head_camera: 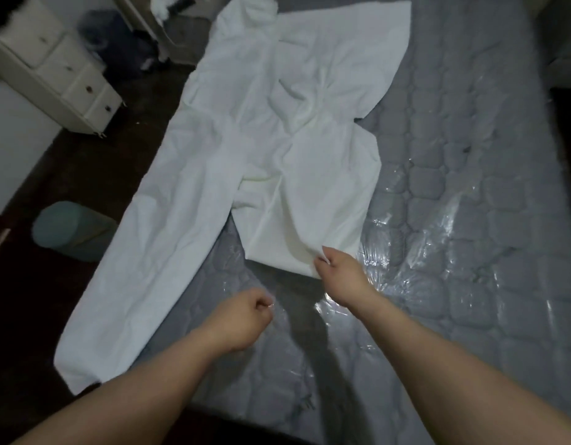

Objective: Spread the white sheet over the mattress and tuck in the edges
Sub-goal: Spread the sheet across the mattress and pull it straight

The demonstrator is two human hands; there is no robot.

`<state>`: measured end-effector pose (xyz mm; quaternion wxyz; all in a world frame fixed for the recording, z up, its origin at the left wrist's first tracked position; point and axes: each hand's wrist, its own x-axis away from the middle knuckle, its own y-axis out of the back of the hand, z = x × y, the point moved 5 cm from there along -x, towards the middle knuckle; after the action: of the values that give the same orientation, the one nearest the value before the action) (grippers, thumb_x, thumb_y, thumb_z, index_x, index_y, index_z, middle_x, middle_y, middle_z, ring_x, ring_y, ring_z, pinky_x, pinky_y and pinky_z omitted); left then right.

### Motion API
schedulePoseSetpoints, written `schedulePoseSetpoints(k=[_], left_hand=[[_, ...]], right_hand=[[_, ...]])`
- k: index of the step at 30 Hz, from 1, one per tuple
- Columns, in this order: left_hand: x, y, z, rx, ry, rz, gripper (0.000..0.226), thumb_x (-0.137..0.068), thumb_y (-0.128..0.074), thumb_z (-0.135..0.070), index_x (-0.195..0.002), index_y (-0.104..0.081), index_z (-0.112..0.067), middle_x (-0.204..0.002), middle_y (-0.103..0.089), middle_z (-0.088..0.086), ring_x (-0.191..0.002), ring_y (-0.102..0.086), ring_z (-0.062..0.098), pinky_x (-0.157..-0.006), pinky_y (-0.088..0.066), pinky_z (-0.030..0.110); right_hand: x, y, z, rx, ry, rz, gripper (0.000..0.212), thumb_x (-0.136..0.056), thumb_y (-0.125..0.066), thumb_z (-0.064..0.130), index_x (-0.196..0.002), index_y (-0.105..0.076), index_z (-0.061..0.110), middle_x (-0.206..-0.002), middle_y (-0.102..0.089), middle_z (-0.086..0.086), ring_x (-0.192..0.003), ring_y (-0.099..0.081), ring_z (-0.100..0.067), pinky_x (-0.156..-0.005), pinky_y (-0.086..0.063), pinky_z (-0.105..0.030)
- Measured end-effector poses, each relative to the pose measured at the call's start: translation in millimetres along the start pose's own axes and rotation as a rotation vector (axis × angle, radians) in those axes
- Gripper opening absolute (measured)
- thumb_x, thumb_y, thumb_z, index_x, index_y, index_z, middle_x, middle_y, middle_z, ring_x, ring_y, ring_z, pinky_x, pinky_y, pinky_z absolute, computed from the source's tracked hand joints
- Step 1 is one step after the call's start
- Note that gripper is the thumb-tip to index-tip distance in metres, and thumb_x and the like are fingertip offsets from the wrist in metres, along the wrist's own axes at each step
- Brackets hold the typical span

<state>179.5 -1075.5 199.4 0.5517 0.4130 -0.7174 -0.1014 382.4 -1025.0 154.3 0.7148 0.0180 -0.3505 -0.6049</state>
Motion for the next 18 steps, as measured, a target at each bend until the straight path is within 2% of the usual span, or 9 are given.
schedulePoseSetpoints(k=[2,5,7,9,11,12,14,16,18], left_hand=[[11,21,-12,0.011,-0.039,-0.040,0.029,-0.101,-0.057,-0.029,-0.128,-0.066,-0.021,-0.121,-0.068,-0.002,-0.115,-0.064,0.019,-0.099,-0.049,0.030],[25,54,-23,0.032,-0.115,-0.125,0.042,-0.099,-0.060,-0.031,-0.139,-0.058,-0.019,-0.138,-0.062,0.000,-0.124,-0.060,0.019,-0.104,-0.046,0.029],[34,78,-28,0.032,-0.168,-0.170,0.053,-0.096,-0.062,-0.035,-0.146,-0.050,-0.022,-0.146,-0.054,-0.001,-0.128,-0.057,0.019,-0.104,-0.047,0.029],[47,100,-34,0.000,-0.251,-0.171,0.067,-0.092,-0.067,-0.041,-0.152,-0.041,-0.024,-0.150,-0.045,-0.002,-0.125,-0.057,0.020,-0.102,-0.049,0.032],[58,112,-42,-0.095,-0.330,-0.163,0.079,-0.084,-0.072,-0.048,-0.152,-0.037,-0.028,-0.149,-0.043,0.000,-0.126,-0.055,0.023,-0.103,-0.050,0.038],[64,117,-46,-0.136,-0.372,-0.182,0.077,-0.081,-0.072,-0.050,-0.148,-0.040,-0.031,-0.146,-0.047,0.000,-0.125,-0.055,0.024,-0.102,-0.051,0.041],[75,127,-53,-0.163,-0.433,-0.289,0.049,-0.085,-0.066,-0.047,-0.130,-0.052,-0.034,-0.131,-0.059,0.000,-0.116,-0.060,0.026,-0.094,-0.054,0.044],[86,144,-59,-0.143,-0.445,-0.428,0.019,-0.097,-0.054,-0.034,-0.113,-0.062,-0.027,-0.114,-0.069,0.003,-0.106,-0.064,0.031,-0.085,-0.054,0.041],[94,164,-64,-0.096,-0.455,-0.522,0.025,-0.102,-0.045,-0.024,-0.112,-0.067,-0.023,-0.112,-0.072,0.007,-0.106,-0.065,0.034,-0.084,-0.053,0.038]], right_hand=[[21,6,39,0.047,0.062,0.017,0.017,-0.103,-0.049,0.017,-0.094,-0.061,0.008,-0.083,-0.062,-0.005,-0.083,-0.054,-0.023,-0.063,-0.039,-0.015],[53,14,89,0.139,0.141,0.031,0.016,-0.101,-0.050,0.016,-0.088,-0.057,0.010,-0.081,-0.061,-0.007,-0.081,-0.055,-0.026,-0.067,-0.036,-0.033],[76,22,118,0.100,0.159,0.025,0.019,-0.100,-0.051,0.015,-0.083,-0.058,0.017,-0.074,-0.058,0.004,-0.077,-0.054,-0.020,-0.066,-0.039,-0.032],[103,31,148,-0.177,0.104,-0.017,0.019,-0.100,-0.053,0.014,-0.089,-0.067,0.021,-0.072,-0.064,0.007,-0.070,-0.057,-0.017,-0.065,-0.044,-0.031],[125,32,174,-0.654,0.009,-0.011,0.018,-0.103,-0.052,0.012,-0.100,-0.068,0.018,-0.067,-0.065,0.003,-0.055,-0.053,-0.014,-0.056,-0.046,-0.029],[134,32,188,-0.863,-0.024,0.010,0.014,-0.105,-0.051,0.012,-0.105,-0.065,0.013,-0.064,-0.063,0.001,-0.049,-0.046,-0.011,-0.052,-0.045,-0.027],[150,32,213,-1.102,-0.040,0.027,0.010,-0.105,-0.050,0.013,-0.106,-0.057,0.007,-0.061,-0.060,-0.005,-0.044,-0.036,-0.009,-0.052,-0.043,-0.024],[158,32,226,-1.135,-0.030,-0.002,0.009,-0.105,-0.051,0.014,-0.098,-0.056,0.008,-0.062,-0.057,-0.007,-0.044,-0.034,-0.009,-0.054,-0.044,-0.024],[162,33,226,-1.076,0.005,-0.033,0.007,-0.103,-0.055,0.015,-0.100,-0.060,0.011,-0.071,-0.056,-0.004,-0.050,-0.040,-0.009,-0.057,-0.047,-0.026]])
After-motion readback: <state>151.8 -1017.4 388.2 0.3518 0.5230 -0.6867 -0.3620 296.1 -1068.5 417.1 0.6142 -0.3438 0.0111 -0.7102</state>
